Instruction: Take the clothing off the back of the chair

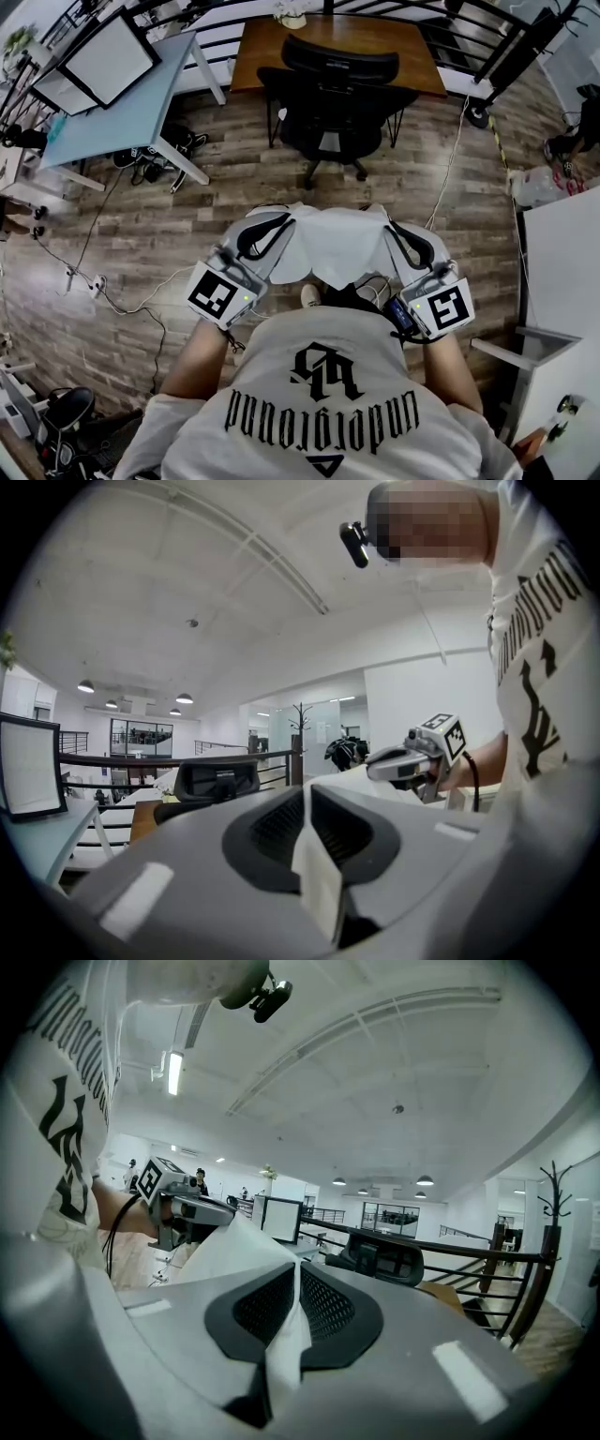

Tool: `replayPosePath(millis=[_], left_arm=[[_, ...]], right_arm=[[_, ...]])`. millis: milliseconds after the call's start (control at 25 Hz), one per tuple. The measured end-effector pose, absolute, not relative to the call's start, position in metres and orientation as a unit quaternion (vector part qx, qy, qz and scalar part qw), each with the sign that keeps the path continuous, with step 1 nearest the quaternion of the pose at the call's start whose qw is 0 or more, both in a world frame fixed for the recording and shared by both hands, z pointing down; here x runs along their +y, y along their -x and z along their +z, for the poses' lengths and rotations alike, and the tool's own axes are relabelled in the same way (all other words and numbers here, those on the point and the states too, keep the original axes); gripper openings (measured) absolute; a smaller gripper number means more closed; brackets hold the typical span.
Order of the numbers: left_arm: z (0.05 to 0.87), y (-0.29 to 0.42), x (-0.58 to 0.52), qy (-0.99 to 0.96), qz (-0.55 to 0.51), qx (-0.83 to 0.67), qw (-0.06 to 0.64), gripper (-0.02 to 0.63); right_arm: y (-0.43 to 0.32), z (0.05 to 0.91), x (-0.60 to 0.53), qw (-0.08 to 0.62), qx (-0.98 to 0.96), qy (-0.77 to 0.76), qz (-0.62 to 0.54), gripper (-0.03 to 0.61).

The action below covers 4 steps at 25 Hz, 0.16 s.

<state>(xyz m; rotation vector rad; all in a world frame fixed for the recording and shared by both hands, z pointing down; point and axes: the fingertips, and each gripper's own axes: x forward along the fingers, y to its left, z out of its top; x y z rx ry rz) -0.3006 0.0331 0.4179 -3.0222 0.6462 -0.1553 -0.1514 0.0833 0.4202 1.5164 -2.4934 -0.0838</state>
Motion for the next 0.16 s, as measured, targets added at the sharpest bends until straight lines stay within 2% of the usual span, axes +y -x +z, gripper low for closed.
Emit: replayPosePath(millis=[160], left_arm=[[0.4233, 0.2993, 0.0334, 0.976, -0.048, 0.209, 0.022, 0.075]], right_arm=[[0.1499, 0.4265, 0.0858, 0.111, -0.848, -0.518, -0.027, 0.025]])
